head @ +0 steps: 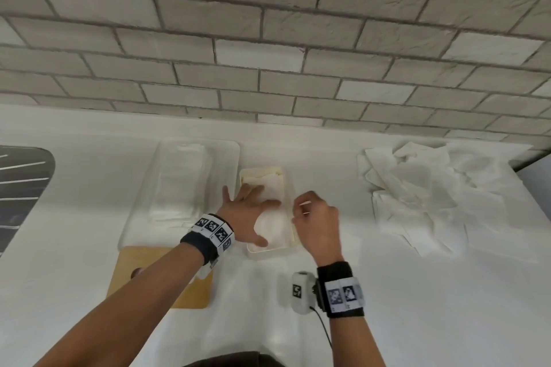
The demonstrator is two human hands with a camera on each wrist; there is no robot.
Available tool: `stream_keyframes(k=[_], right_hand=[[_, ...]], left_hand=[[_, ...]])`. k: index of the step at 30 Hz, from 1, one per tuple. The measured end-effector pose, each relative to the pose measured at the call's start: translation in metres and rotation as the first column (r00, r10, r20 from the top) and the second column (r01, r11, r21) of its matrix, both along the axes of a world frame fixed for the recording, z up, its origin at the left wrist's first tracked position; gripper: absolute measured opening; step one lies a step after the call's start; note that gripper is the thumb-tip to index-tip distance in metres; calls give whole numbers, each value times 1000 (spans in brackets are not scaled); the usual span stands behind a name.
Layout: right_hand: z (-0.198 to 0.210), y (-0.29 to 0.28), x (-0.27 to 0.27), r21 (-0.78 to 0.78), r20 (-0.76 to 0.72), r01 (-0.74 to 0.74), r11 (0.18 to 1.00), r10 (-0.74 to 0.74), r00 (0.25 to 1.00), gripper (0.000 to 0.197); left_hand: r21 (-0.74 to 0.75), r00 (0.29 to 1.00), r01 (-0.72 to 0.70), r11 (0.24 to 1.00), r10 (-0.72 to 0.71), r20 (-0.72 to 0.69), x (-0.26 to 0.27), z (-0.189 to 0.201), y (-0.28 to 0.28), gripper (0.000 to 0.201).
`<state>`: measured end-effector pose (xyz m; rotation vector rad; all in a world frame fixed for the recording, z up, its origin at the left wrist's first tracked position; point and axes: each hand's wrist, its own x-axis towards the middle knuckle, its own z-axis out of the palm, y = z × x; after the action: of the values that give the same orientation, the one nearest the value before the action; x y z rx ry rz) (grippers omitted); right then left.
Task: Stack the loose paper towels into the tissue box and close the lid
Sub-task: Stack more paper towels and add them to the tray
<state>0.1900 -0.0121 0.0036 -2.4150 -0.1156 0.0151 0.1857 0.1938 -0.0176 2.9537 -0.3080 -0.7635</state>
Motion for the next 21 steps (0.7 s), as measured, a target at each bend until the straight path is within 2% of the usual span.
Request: stream_keyframes(k=[3, 5, 7, 9, 12, 14, 16, 17, 19, 21], right_hand=[[-11, -48, 12, 4, 18, 142, 990, -142, 990, 8], [-33, -81, 15, -111, -85, 171, 979, -181, 980, 13], [-56, -101, 8, -268, -245, 55, 962, -123, 962, 40], [-74, -110, -2, -394, -299, -45, 918, -82, 951, 62], [-82, -113, -9, -421, -321, -62, 905, -85, 943, 53], [-75, -114, -8, -342, -358, -42, 939, -89, 929, 41], [-54, -111, -7, -144, -289, 75, 987, -115, 950, 22], [-36, -106, -8, -35, -230, 120, 992, -124, 965, 19], [8, -89, -14, 191, -139, 121, 974, -95, 986, 15], [52, -66, -21, 398, -54, 23, 917, -1, 999, 10]], left_hand=[[0, 1000, -1, 1000, 1, 14, 2, 2, 3, 108], [-68, 996, -34, 997, 40, 75, 0, 8, 3, 99], [-179, 974, -78, 981, 113, 198, -5, 13, 3, 83], [-307, 936, -86, 948, 183, 301, -11, 18, 1, 66], [-485, 894, -61, 872, 264, 362, -20, 20, -4, 47], [-561, 875, -37, 827, 298, 382, -24, 22, -8, 36], [-621, 868, -33, 783, 331, 370, -25, 25, -12, 29], [-657, 873, -46, 753, 349, 339, -26, 29, -14, 29], [-706, 904, -107, 700, 365, 225, -26, 38, -19, 40], [-694, 935, -166, 701, 336, 116, -26, 51, -26, 53]])
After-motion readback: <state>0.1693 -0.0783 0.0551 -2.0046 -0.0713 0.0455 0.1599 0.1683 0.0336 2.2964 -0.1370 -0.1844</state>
